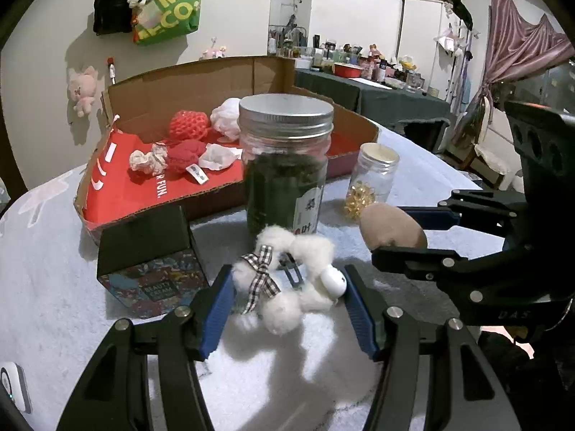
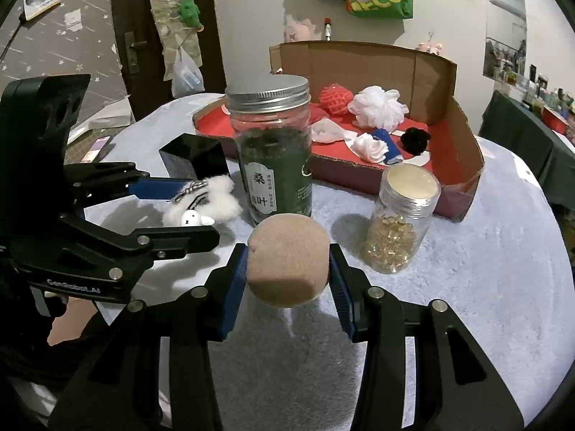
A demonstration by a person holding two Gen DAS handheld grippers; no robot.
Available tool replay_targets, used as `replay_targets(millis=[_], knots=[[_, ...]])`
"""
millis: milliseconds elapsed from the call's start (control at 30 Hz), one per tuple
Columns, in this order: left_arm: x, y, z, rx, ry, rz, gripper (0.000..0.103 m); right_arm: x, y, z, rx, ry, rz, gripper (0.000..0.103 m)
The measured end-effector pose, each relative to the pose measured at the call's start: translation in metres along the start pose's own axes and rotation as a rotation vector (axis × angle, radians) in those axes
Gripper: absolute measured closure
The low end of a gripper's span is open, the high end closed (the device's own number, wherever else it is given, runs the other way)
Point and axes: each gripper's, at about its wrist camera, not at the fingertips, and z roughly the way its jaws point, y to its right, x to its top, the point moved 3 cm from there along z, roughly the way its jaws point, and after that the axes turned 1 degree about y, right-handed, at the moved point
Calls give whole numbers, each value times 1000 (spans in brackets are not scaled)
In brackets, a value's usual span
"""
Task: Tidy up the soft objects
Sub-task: 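Grasp the cream bear with the left tool while the right tool grasps the tan sponge, then carry the cream bear and tan sponge past the jars into the box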
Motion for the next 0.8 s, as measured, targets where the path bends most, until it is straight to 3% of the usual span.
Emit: replay_targets(millis=[400, 800], knots=[[-15, -21, -18, 3, 4, -42, 41, -12, 15, -3, -24, -21, 51, 61], [-37, -71, -47, 80, 15, -130, 41, -29, 53, -12, -82, -46, 135, 61]])
